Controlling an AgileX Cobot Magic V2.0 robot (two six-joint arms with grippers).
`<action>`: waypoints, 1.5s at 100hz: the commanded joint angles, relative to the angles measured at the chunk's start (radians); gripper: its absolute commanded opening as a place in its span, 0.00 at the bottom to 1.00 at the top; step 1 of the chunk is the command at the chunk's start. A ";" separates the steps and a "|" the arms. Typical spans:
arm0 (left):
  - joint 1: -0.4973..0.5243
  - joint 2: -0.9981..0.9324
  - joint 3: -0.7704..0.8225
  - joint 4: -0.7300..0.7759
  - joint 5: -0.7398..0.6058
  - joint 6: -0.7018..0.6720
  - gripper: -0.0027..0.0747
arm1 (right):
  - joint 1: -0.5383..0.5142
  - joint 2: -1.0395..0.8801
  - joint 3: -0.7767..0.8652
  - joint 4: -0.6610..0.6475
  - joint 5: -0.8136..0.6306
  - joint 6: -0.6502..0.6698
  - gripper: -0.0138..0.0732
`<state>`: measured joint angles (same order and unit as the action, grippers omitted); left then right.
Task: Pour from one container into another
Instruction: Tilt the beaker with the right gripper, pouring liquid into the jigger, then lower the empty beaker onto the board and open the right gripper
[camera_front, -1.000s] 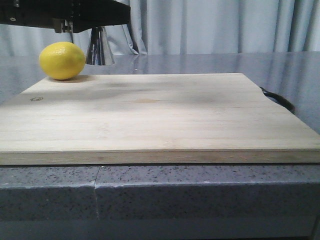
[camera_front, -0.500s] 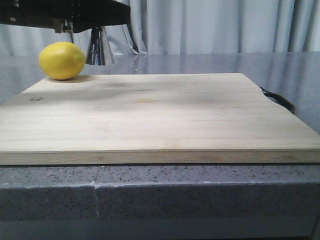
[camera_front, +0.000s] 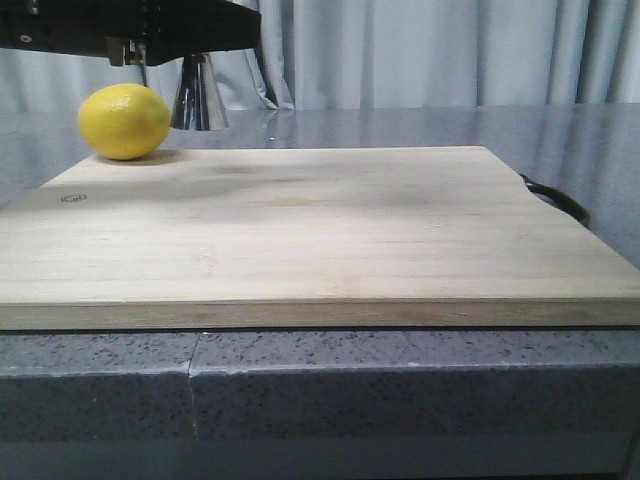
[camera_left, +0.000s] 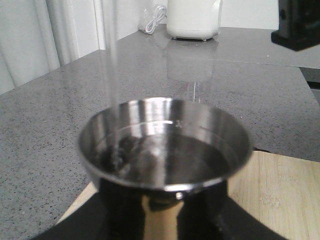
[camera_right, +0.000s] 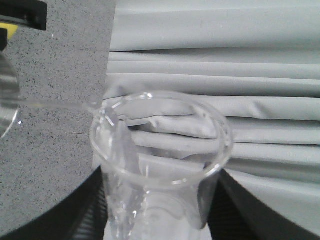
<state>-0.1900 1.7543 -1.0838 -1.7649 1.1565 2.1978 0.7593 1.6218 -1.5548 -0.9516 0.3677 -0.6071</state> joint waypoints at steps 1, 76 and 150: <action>-0.010 -0.050 -0.031 -0.099 0.089 -0.008 0.30 | -0.002 -0.045 -0.039 -0.033 -0.047 -0.003 0.53; -0.010 -0.050 -0.031 -0.099 0.089 -0.008 0.30 | -0.002 -0.047 -0.039 0.045 0.013 0.448 0.53; -0.010 -0.050 -0.031 -0.099 0.089 -0.008 0.30 | -0.298 -0.379 0.429 0.133 -0.244 1.298 0.53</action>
<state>-0.1900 1.7543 -1.0838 -1.7649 1.1565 2.1978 0.5159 1.3280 -1.1911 -0.7980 0.2826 0.6416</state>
